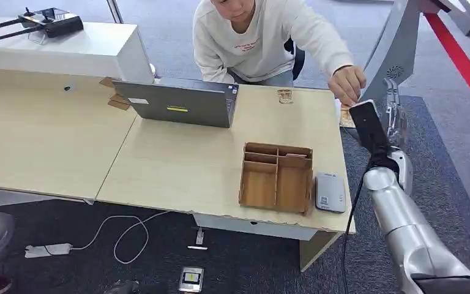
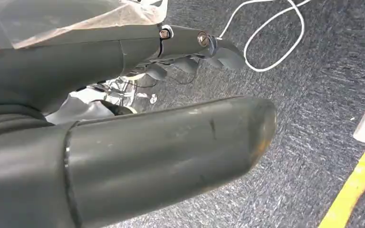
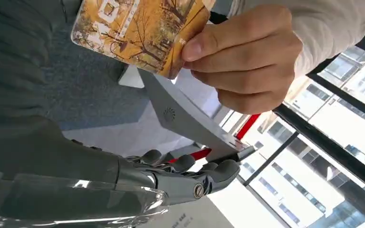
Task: Pass the card to the sensor for recognition and then transmit it.
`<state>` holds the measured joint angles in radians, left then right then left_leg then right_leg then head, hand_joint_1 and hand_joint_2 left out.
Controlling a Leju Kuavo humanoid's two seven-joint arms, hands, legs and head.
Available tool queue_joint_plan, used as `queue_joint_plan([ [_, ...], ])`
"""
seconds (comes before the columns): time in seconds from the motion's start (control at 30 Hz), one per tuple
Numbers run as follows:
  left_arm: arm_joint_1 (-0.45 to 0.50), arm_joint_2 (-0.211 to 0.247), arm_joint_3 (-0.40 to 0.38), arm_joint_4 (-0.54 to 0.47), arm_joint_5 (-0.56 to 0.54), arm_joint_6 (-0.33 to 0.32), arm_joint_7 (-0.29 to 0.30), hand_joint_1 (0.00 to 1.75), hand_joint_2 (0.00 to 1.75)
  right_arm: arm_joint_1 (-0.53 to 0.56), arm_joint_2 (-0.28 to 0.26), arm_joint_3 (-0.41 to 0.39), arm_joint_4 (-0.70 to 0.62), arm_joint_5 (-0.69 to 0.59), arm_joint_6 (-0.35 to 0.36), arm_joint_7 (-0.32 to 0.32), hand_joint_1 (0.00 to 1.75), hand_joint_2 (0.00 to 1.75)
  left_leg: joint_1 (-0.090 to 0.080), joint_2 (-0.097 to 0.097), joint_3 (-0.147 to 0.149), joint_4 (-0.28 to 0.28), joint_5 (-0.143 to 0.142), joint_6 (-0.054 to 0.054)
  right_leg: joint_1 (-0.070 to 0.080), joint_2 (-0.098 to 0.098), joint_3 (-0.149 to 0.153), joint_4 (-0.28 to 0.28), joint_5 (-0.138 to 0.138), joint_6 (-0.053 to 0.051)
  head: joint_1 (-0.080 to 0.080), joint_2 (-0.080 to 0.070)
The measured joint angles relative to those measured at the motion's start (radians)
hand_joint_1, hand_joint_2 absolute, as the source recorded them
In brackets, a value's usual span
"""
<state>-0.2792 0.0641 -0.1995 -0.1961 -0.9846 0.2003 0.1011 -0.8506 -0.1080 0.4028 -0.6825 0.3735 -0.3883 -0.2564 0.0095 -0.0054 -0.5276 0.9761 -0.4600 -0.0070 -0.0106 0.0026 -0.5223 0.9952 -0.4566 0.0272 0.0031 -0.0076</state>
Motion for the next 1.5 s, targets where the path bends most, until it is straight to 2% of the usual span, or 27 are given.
queue_joint_plan([
  [0.13,0.000,0.000,0.000,0.000,0.001,0.003,0.000,0.00,0.00,0.000,0.000,0.000,-0.002,0.000,-0.001,0.000,0.02,1.75,0.000,0.000,0.000,0.000,0.000,0.000,0.000,0.000,0.000,0.000,0.000,0.000,0.000,0.000],
  [0.17,0.000,0.000,0.000,0.000,0.002,0.004,0.000,0.00,0.00,0.000,0.000,0.000,-0.002,-0.002,-0.001,0.000,1.69,1.75,0.000,0.000,0.000,0.000,0.000,0.000,0.000,0.000,0.000,0.000,0.000,0.000,0.000,0.000],
  [0.2,0.001,0.000,0.000,0.000,0.002,0.005,0.000,0.00,0.00,0.000,0.000,0.000,-0.003,-0.003,-0.001,-0.001,1.75,1.75,0.000,0.000,0.000,0.000,0.000,0.000,0.000,0.000,0.000,0.000,0.000,0.000,0.000,0.000],
  [0.9,0.003,0.000,0.000,0.000,0.007,0.010,-0.003,0.00,0.00,-0.001,0.000,0.000,-0.021,-0.040,-0.021,-0.034,1.75,1.75,0.000,0.000,0.000,0.000,0.000,0.000,0.000,0.000,0.000,0.000,0.000,0.000,0.000,0.000],
  [1.4,0.005,0.000,0.000,0.000,0.013,0.015,-0.003,0.00,0.00,-0.002,-0.009,-0.002,-0.021,-0.041,-0.020,-0.033,1.75,1.75,0.000,0.000,0.000,0.000,0.000,0.000,0.000,0.000,0.000,0.000,0.000,0.000,0.000,0.000],
  [1.5,0.009,0.000,0.000,0.000,0.021,0.023,-0.003,0.00,0.00,-0.005,-0.029,-0.002,-0.026,-0.027,-0.005,-0.005,1.75,1.75,0.000,0.000,0.000,0.000,0.000,0.000,0.000,0.000,0.000,0.000,0.000,0.000,0.000,0.000],
])
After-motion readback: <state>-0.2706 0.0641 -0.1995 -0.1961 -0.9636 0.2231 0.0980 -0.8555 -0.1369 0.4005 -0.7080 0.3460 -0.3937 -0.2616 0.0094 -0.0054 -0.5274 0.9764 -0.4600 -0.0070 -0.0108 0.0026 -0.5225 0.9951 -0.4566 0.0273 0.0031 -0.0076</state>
